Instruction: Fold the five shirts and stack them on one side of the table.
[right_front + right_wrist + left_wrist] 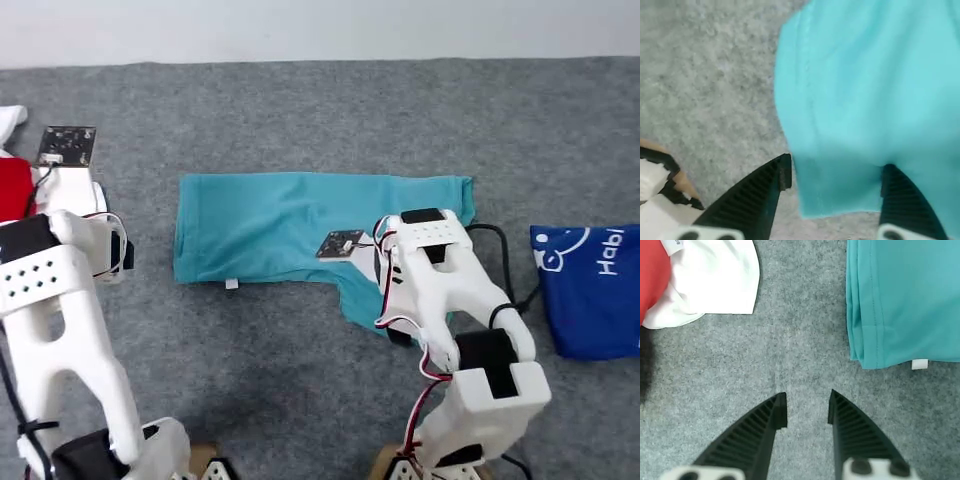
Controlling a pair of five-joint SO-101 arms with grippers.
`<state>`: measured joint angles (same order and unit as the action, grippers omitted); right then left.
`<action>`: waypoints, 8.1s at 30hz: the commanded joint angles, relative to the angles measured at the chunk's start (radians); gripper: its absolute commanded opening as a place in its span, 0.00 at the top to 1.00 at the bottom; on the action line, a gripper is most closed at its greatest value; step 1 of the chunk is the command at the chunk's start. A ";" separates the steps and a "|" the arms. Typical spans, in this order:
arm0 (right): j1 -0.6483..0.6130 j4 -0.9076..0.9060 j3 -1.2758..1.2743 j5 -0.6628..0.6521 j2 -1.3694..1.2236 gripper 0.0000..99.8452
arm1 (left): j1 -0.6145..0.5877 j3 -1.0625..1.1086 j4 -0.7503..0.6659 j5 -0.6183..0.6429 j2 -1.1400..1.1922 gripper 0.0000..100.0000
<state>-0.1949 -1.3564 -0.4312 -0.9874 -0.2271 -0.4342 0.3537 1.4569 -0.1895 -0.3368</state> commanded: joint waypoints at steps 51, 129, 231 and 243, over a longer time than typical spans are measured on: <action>0.125 -0.435 0.207 0.152 0.526 0.71 | 0.287 -0.079 -0.017 0.011 -0.038 0.85; 1.204 -0.309 -0.219 0.677 1.081 0.71 | 1.301 -1.382 0.253 -0.135 1.376 0.96; 1.202 -0.285 -0.345 0.681 1.084 0.71 | 1.003 -1.666 0.063 -0.305 1.441 0.80; 1.202 -0.280 -0.351 0.678 1.084 0.71 | 0.993 -1.813 0.135 -0.292 1.435 0.80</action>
<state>1.0065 -1.6479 -0.7933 -0.3015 0.8393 0.5677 -1.3817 1.5719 -0.4902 1.1208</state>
